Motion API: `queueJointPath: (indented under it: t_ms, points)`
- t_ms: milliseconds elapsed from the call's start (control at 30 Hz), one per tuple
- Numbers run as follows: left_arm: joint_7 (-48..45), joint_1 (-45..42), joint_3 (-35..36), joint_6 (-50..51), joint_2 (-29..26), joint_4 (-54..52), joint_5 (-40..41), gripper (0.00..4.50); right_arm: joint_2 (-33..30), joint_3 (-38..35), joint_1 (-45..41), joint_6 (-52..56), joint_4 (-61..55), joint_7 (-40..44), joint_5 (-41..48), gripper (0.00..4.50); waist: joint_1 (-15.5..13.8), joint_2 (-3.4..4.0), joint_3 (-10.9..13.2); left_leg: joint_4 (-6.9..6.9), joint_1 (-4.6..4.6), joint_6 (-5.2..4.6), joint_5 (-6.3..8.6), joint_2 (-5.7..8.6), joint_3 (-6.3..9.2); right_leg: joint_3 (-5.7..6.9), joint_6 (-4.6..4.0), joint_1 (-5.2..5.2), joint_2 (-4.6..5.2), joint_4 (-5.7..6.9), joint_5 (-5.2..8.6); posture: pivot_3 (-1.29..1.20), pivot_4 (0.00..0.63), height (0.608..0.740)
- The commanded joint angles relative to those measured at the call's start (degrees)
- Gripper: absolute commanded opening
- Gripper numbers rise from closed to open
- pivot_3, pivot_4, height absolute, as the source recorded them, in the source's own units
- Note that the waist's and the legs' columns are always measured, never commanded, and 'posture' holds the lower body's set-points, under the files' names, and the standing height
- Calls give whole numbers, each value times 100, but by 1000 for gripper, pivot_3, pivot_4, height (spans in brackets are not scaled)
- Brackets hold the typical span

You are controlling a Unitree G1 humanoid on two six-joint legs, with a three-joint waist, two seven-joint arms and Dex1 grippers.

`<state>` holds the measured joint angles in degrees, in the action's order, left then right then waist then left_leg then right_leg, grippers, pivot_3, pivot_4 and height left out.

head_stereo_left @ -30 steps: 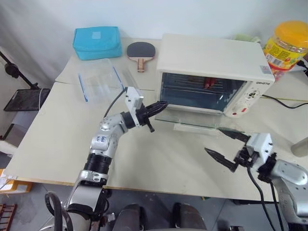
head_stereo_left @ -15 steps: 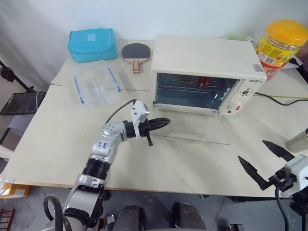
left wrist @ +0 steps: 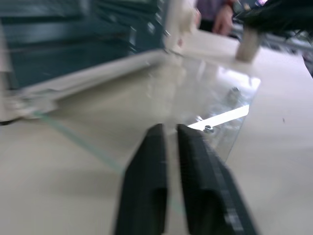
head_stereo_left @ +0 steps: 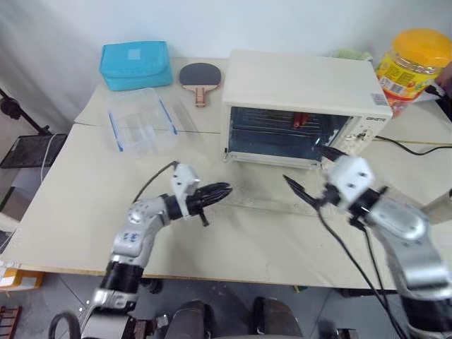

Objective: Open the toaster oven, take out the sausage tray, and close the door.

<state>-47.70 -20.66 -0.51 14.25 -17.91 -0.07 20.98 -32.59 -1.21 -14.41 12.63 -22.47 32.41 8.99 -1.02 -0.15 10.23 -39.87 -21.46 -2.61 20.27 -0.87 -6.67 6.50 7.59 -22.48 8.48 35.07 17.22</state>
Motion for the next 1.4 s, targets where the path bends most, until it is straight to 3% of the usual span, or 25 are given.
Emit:
queueJointPath:
  t_ms: [33,167,333,633,733,1100,1400]
  points:
    - [161,258,521,228,-161,-844,556,1706,158,653,-510,-248,467,24,-474,4500,-13,0,0,0,-2,0,0,2,6,5,0,0,1,1,0,0,150,740]
    - [231,811,920,567,-498,-1591,973,2837,450,1339,-1689,-1057,1906,-946,-2014,4500,144,0,0,-4,-4,-1,1,8,3,5,1,3,7,1,0,0,150,740]
    - [521,1186,995,606,-600,-2037,937,4490,637,1736,-2758,-1713,3441,-1708,-3024,4500,164,1,1,0,-4,4,-1,4,13,14,-6,1,3,8,4,0,150,740]
    - [762,972,701,487,-487,-1984,787,4490,919,2003,-3921,-1946,5460,-2367,-3796,4500,273,1,1,13,-8,5,-1,4,15,18,-6,0,1,2,4,0,150,740]
    - [752,736,545,358,-392,-1714,682,4500,932,2123,-4061,-1951,5730,-2608,-4092,3900,285,1,1,17,-7,8,-3,2,14,19,-7,-1,-3,1,4,0,150,740]
    - [614,-1091,112,-340,147,378,179,4500,1050,2103,-4160,-2337,5820,-2724,-4178,276,286,0,1,23,-8,13,-6,2,12,23,-6,-3,-6,-3,4,0,150,740]
    - [538,-2268,300,-874,467,1887,82,4500,918,2000,-4023,-2401,5428,-2645,-4196,122,278,-1,1,31,-12,15,-7,-1,18,48,-6,-4,-7,-6,4,0,150,740]
